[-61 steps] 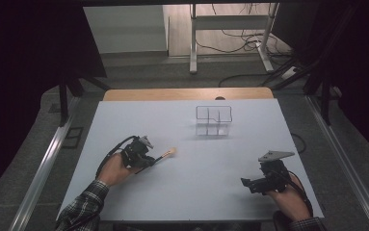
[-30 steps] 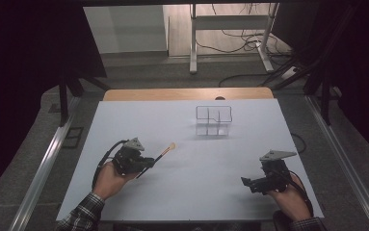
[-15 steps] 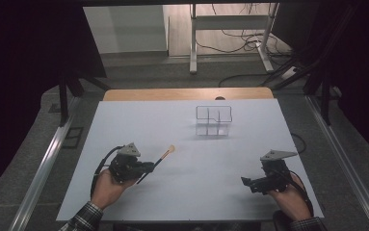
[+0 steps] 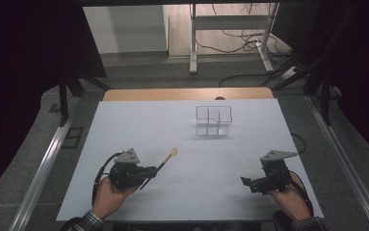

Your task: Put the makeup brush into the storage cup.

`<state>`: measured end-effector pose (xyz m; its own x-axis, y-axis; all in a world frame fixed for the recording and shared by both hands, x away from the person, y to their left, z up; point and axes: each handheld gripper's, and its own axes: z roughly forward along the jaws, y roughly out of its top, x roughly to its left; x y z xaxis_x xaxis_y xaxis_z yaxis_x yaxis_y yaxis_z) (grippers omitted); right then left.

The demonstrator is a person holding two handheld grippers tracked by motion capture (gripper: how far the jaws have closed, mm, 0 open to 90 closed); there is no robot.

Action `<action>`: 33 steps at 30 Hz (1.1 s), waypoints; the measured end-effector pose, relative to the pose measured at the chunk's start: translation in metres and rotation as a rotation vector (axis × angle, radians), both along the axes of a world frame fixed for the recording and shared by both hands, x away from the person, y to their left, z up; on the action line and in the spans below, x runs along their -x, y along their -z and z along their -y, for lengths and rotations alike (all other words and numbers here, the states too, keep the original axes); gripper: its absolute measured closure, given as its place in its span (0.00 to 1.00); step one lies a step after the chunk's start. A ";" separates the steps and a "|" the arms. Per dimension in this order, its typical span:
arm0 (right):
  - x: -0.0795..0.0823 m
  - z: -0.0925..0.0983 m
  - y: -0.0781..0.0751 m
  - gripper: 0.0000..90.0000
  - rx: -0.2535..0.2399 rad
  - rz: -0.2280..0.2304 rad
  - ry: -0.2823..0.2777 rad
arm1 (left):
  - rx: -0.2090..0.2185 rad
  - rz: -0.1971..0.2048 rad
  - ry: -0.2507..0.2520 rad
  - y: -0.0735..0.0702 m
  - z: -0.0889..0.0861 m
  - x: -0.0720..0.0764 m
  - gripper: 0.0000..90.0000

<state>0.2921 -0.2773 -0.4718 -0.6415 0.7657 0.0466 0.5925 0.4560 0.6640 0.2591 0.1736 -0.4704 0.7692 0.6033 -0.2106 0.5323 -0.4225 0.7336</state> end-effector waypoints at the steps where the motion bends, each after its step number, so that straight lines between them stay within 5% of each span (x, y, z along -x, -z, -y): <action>1: 0.000 0.000 0.000 0.00 -0.006 0.006 0.001 | 0.005 0.003 -0.002 0.000 0.000 0.001 0.93; 33: -0.004 -0.040 -0.007 0.00 -0.182 0.054 -0.110 | 0.044 0.015 0.054 0.005 0.015 -0.011 0.93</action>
